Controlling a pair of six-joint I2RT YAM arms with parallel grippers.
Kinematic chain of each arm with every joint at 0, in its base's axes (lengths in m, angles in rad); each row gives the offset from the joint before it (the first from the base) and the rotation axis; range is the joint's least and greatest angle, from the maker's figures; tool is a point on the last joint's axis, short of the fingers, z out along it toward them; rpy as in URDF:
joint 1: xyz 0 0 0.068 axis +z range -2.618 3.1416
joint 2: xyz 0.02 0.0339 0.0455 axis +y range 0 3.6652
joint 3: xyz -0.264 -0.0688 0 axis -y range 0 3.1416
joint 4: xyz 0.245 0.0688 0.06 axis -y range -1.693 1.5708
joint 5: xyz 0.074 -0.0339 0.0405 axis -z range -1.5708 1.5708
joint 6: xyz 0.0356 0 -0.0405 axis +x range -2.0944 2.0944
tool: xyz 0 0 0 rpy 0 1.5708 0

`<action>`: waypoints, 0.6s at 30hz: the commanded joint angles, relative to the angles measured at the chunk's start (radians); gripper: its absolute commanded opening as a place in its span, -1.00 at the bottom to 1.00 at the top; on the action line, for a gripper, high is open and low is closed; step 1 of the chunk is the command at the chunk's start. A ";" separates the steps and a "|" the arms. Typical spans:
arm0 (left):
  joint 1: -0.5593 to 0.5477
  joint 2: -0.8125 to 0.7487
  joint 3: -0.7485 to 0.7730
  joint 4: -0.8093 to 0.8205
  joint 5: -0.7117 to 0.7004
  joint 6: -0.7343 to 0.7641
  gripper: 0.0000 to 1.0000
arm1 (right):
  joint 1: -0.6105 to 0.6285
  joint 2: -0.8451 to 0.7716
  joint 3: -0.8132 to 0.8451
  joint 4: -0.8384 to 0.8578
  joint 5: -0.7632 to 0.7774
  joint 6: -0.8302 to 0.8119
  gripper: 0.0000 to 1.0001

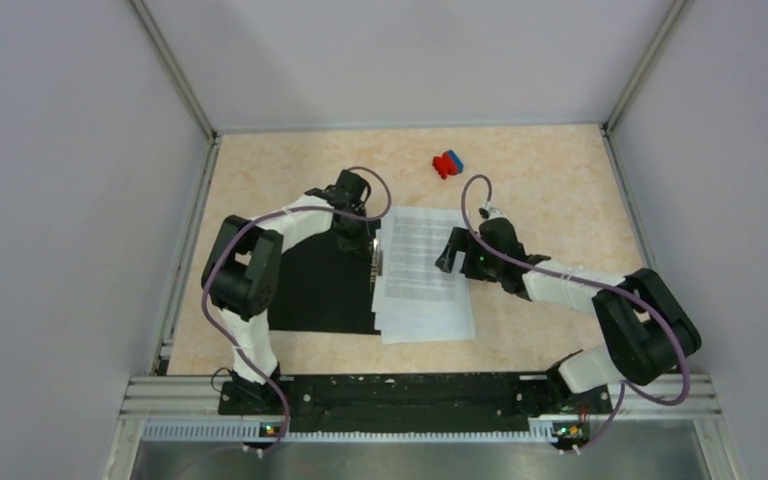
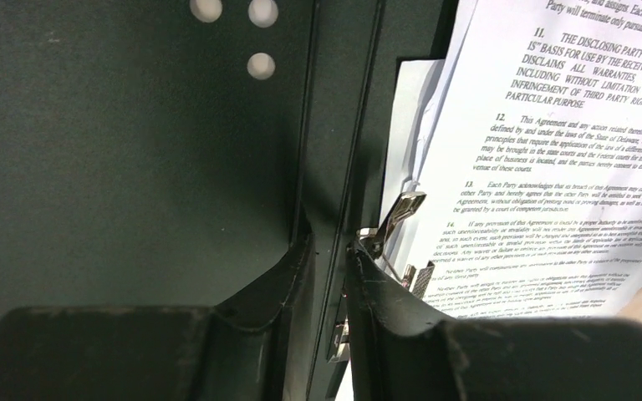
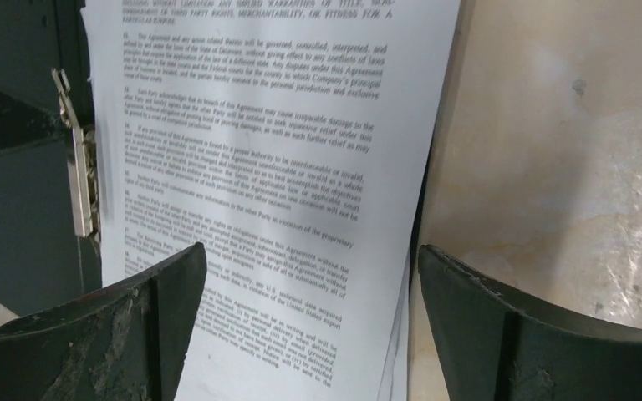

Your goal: Put the files into the folder

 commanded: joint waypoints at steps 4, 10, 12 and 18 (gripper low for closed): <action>-0.011 -0.176 -0.139 0.014 0.019 0.019 -0.36 | 0.024 -0.091 0.001 -0.153 0.137 0.073 0.98; -0.039 -0.271 -0.202 -0.001 0.020 0.030 -0.02 | 0.024 -0.118 0.023 -0.210 0.127 0.061 0.97; -0.067 -0.311 -0.258 0.005 0.020 0.013 -0.09 | 0.023 -0.136 0.022 -0.242 0.120 0.058 0.97; -0.151 -0.351 -0.380 0.093 0.033 -0.071 -0.35 | 0.057 -0.204 -0.046 -0.252 0.083 0.087 0.97</action>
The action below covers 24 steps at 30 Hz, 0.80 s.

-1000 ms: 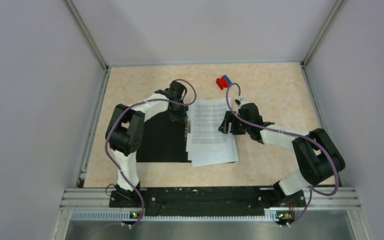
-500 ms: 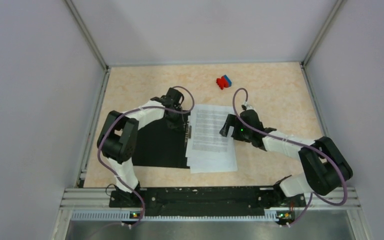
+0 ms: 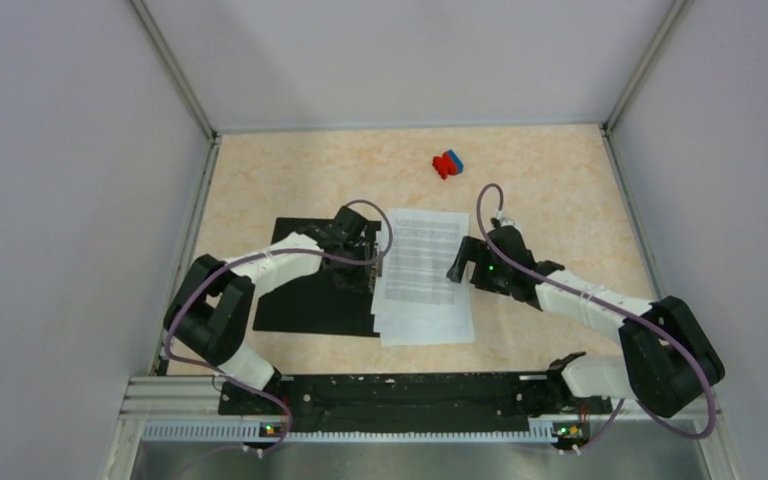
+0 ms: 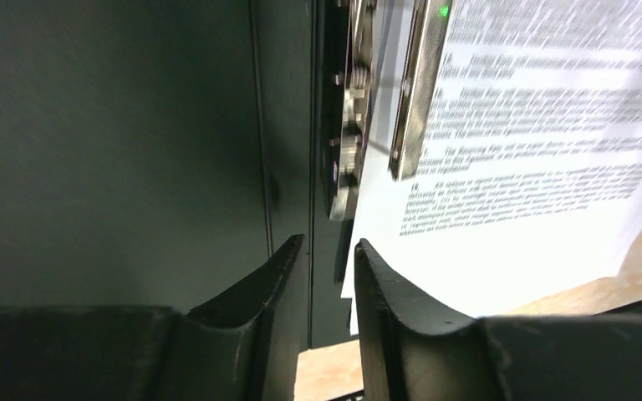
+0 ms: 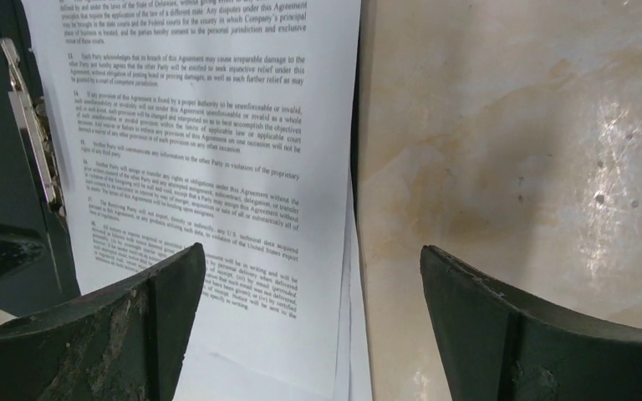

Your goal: Put the files into the folder

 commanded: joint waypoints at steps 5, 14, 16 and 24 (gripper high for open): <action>-0.090 0.005 -0.045 0.088 0.002 -0.081 -0.35 | 0.106 -0.039 -0.055 0.005 0.010 0.074 0.97; -0.143 0.021 -0.054 0.098 0.002 -0.091 -0.36 | 0.252 -0.007 -0.041 0.034 0.043 0.170 0.98; -0.153 0.021 -0.049 0.104 0.018 -0.094 -0.36 | 0.281 -0.002 -0.026 0.026 0.053 0.182 0.97; -0.152 -0.063 -0.020 -0.032 -0.166 -0.026 -0.27 | 0.239 -0.118 -0.036 -0.119 0.129 0.155 0.97</action>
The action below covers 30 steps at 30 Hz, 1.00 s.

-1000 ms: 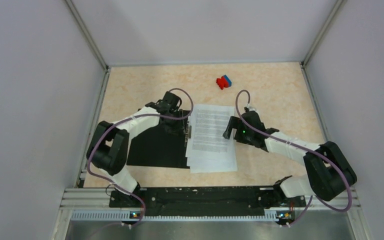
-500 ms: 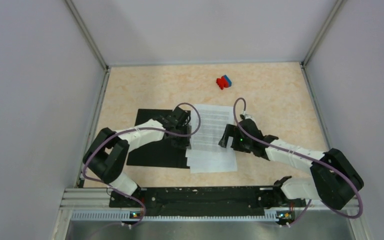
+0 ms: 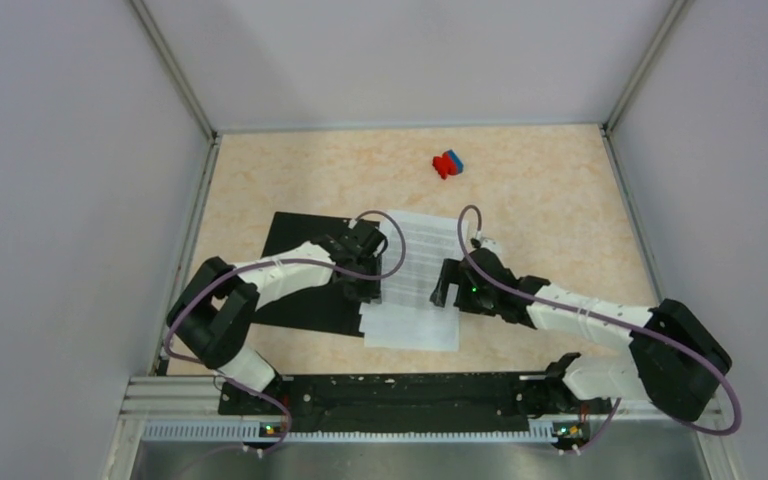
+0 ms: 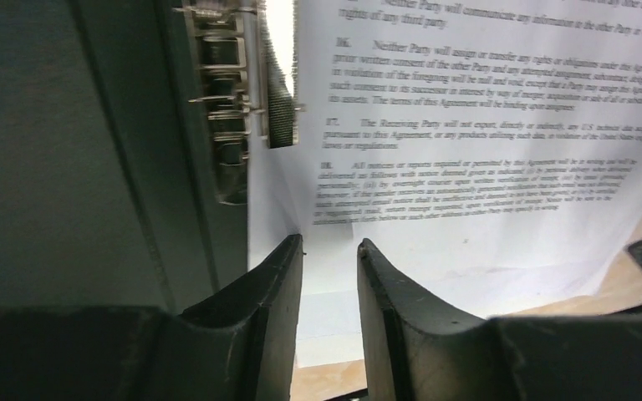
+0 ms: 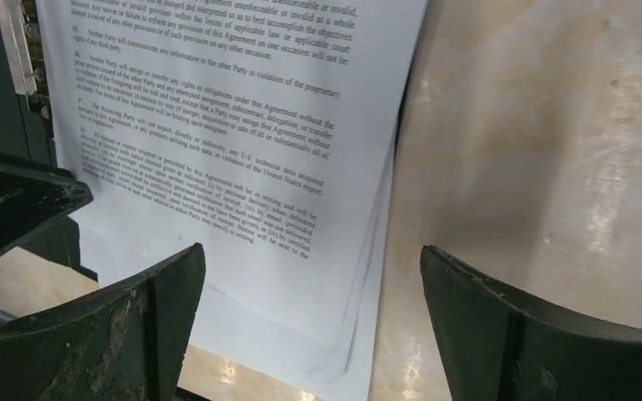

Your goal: Put the files into the folder

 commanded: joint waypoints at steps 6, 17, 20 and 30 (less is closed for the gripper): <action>0.016 -0.065 0.038 -0.090 -0.170 0.086 -0.11 | -0.027 -0.147 -0.024 -0.118 -0.024 0.018 0.97; 0.019 -0.012 -0.002 -0.018 -0.092 0.099 0.10 | 0.079 -0.185 -0.122 -0.042 -0.070 0.191 0.97; 0.019 -0.011 -0.012 0.004 -0.044 0.092 0.10 | 0.123 -0.168 -0.121 -0.016 -0.066 0.223 0.98; 0.014 -0.044 -0.026 0.032 0.047 0.079 0.08 | 0.215 -0.095 -0.092 0.049 -0.050 0.293 0.98</action>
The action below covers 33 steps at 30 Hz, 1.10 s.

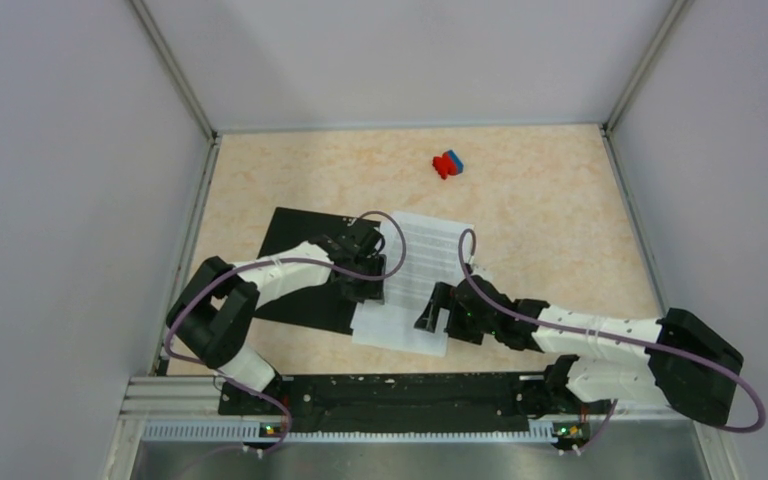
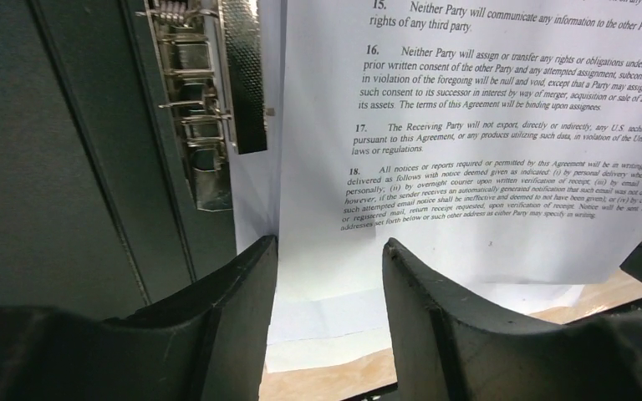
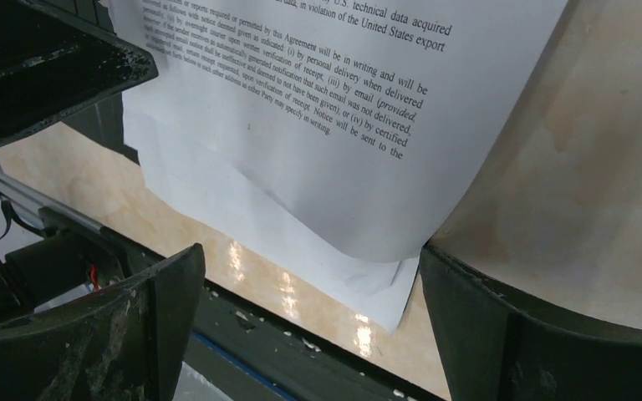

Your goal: Put the files into the folder

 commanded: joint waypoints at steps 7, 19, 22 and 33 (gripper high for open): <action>-0.001 -0.116 0.002 -0.065 -0.034 0.028 0.10 | -0.002 -0.082 0.114 -0.202 0.120 -0.049 0.97; -0.012 -0.381 -0.203 -0.126 0.019 -0.055 0.08 | -0.510 0.249 0.495 -0.147 0.077 -0.453 0.97; -0.013 -0.463 -0.272 -0.124 0.036 -0.085 0.08 | -0.564 0.307 0.503 -0.092 0.089 -0.486 0.97; -0.067 -0.538 -0.400 -0.056 0.118 -0.185 0.42 | -0.543 0.503 0.530 -0.041 0.062 -0.406 0.98</action>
